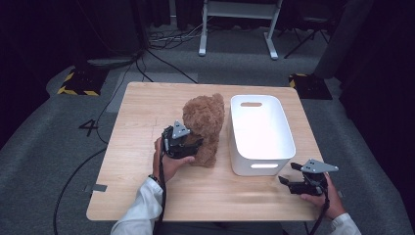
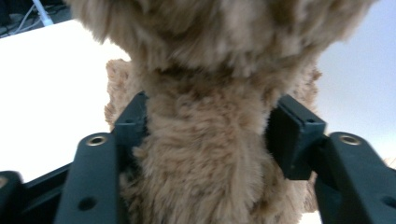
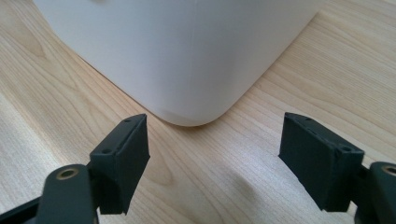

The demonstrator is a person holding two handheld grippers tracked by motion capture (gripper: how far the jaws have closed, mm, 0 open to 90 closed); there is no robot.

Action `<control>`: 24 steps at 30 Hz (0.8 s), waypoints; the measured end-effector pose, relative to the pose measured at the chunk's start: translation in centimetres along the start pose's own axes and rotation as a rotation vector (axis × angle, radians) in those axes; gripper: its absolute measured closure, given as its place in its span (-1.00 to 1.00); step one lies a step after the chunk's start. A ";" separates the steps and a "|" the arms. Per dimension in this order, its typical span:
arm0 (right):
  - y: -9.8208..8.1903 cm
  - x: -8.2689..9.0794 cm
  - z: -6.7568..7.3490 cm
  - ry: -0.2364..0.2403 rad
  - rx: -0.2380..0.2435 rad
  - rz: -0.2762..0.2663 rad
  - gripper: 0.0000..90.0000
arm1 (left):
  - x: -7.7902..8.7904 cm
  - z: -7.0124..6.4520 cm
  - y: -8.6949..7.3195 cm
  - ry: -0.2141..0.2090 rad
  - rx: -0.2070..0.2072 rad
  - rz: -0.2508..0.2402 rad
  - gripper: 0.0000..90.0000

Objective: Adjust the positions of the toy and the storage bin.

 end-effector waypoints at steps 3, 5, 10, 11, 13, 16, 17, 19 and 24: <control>0.0 0.1 -0.1 -0.004 0.000 -0.002 -0.46 | -0.1 0.0 0.0 -0.005 0.004 -0.005 -0.17; 0.0 0.1 -0.1 -0.004 -0.003 -0.004 -0.46 | -0.2 0.1 -0.1 -0.017 0.000 -0.006 -0.17; 0.0 0.2 -0.1 0.003 0.000 -0.004 -0.45 | -0.9 0.5 -0.4 -0.063 0.017 0.017 -0.34; 0.0 0.2 0.0 0.002 0.002 -0.004 -0.45 | -0.9 0.4 -0.4 -0.064 0.016 0.022 -0.33; 0.0 0.3 -0.1 -0.007 0.000 -0.006 -0.45 | -1.0 0.2 -0.3 -0.058 -0.014 0.032 -0.28; -0.1 0.3 -0.4 -0.015 -0.015 -0.014 -0.44 | -1.1 0.0 -0.2 -0.028 -0.048 0.038 -0.10; -0.2 0.2 -0.5 -0.017 -0.023 -0.010 -0.44 | -1.1 0.0 -0.3 -0.022 -0.055 0.036 -0.01; -0.3 0.1 -0.6 -0.020 -0.028 -0.007 -0.44 | -1.0 0.3 -0.4 -0.027 -0.044 0.027 0.10; 0.0 0.1 -0.9 -0.027 -0.048 -0.045 -0.43 | -0.8 1.3 -0.7 -0.034 -0.014 0.007 0.24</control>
Point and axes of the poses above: each handheld gripper's, and its own axes: x roughly backward along the jaws, y roughly out of its top, z roughly to its left, the point moved 4 cm from there along -x, roughly forward along the jaws, and after that the axes turned 5 degrees about y, right-handed, at the moved point
